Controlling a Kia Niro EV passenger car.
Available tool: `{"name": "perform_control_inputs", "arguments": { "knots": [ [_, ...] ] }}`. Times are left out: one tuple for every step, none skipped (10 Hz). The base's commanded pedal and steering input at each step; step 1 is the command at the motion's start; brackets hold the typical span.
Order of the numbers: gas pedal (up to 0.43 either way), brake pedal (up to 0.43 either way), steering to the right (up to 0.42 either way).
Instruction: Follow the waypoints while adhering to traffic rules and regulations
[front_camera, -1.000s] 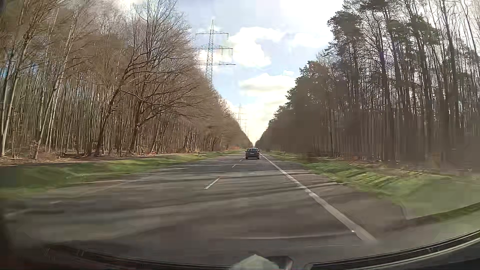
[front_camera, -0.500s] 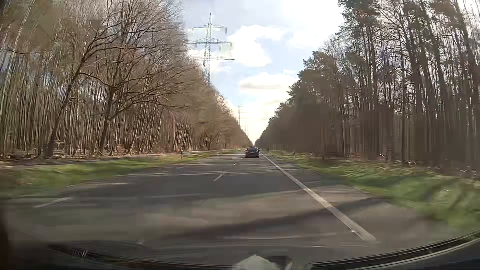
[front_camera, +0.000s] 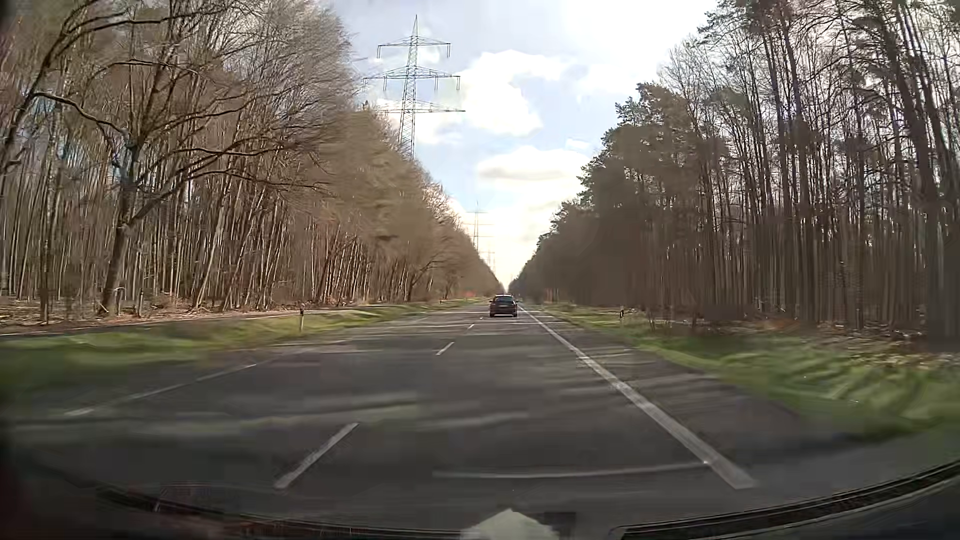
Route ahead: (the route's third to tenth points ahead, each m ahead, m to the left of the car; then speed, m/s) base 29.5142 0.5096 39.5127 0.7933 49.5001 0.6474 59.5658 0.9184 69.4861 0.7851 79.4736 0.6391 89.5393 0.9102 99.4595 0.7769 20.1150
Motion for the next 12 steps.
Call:
{"name": "perform_control_inputs", "arguments": {
  "knots": [
    [0.197, 0.0, 0.001],
    [0.197, 0.0, 0.001],
    [0.197, 0.0, 0.001],
    [0.197, 0.0, 0.0],
    [0.197, 0.0, 0.0],
    [0.197, 0.0, 0.0],
    [0.197, 0.0, 0.0],
    [0.197, 0.0, 0.0],
    [0.197, 0.0, 0.0],
    [0.197, 0.0, 0.0],
    [0.197, 0.0, 0.0],
    [0.197, 0.0, 0.0]
  ]
}}
